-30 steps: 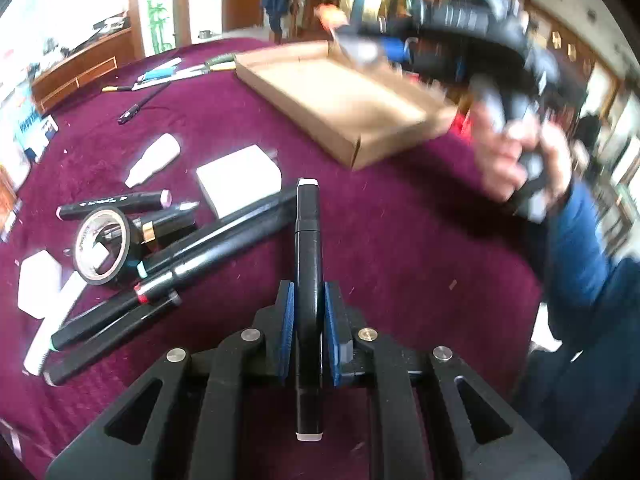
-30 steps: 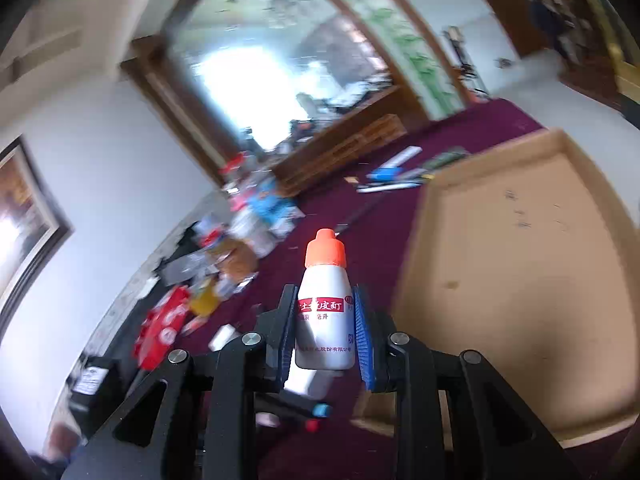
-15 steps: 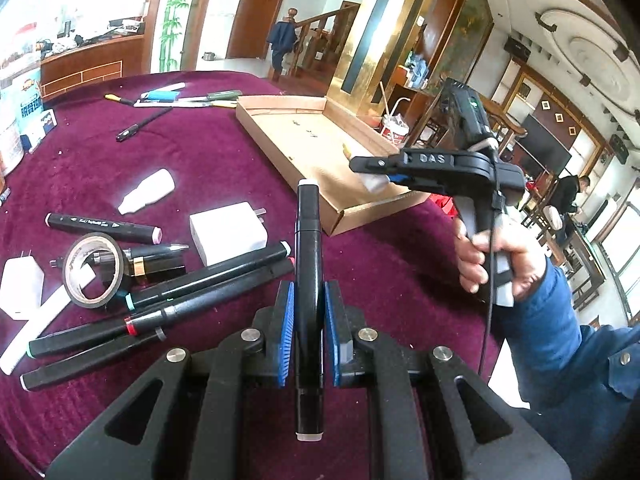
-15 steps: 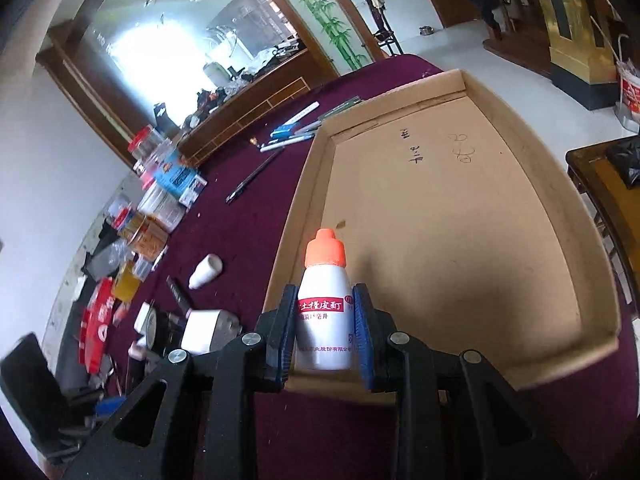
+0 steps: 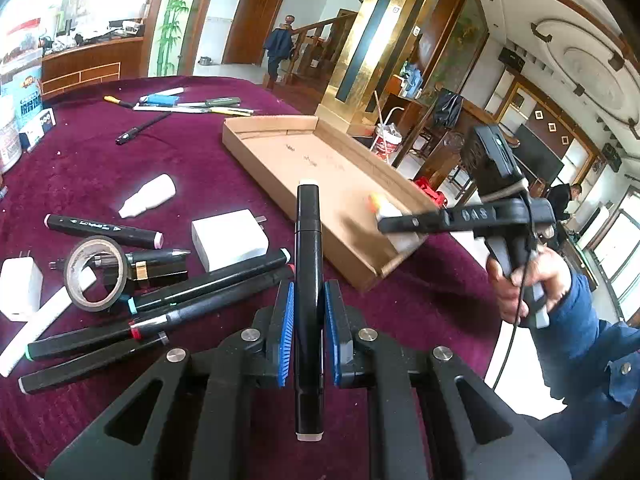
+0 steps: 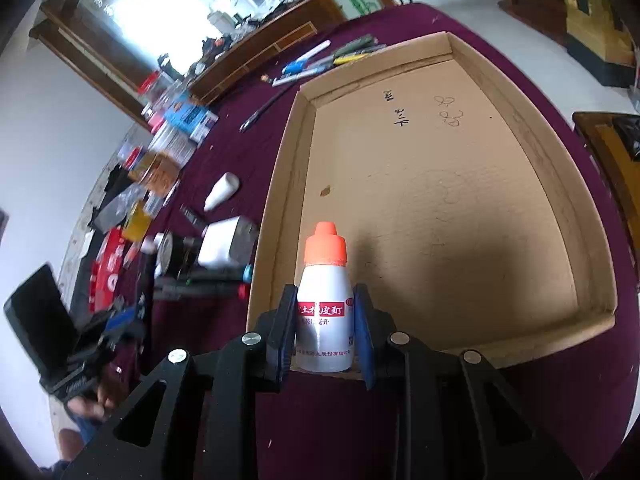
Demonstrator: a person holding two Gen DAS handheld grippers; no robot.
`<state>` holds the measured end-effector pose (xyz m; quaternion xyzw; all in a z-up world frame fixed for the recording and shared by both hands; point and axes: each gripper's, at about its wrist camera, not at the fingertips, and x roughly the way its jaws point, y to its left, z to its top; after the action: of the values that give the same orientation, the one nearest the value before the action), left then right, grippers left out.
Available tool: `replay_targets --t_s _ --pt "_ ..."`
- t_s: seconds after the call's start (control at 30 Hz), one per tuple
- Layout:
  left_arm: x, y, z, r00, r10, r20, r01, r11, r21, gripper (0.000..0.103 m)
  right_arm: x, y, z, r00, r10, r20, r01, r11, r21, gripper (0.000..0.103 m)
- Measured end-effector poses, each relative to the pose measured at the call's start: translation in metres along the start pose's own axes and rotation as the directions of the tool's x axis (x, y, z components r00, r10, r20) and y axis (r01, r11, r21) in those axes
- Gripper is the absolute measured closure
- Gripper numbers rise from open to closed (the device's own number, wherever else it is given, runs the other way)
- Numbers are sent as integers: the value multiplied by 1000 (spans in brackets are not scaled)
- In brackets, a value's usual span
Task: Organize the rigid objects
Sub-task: 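Carry both items to the cardboard tray while the right gripper releases the bottle inside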
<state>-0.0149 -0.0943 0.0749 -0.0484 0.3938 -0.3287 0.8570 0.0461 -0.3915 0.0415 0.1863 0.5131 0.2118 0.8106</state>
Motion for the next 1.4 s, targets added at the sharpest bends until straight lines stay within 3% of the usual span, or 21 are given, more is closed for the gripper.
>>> replay_targets --t_s 0.17,0.33,0.57,0.67,0.77,0.97,1.17,1.4 --pt "10 1 11 1000 -1 -6 1 1000 -27 91 -11 14 17 998 1 61 1 1000 -22 79" --pt "19 -5 42 1000 1 16 0 997 -75 91 -13 27 57 990 9 139 -2 999 -47 79" --pt "70 -5 106 1000 7 8 -5 982 -189 91 27 10 128 986 12 163 -20 999 45 79" --pt "103 3 125 1000 28 -7 -29 964 -264 91 47 -7 148 987 -48 155 35 996 87 79" --pt "135 12 136 998 61 -33 -68 947 -313 91 59 -29 154 989 -43 141 21 988 153 79" --pt "179 30 131 990 118 -76 -138 917 -373 91 71 -38 157 994 -29 109 14 991 135 79" --pt "187 37 124 987 153 -55 -162 908 -387 91 82 -35 161 995 -56 84 46 992 115 79" --pt "179 35 123 985 168 -45 -173 921 -350 91 97 -32 157 997 -69 41 65 993 99 80"
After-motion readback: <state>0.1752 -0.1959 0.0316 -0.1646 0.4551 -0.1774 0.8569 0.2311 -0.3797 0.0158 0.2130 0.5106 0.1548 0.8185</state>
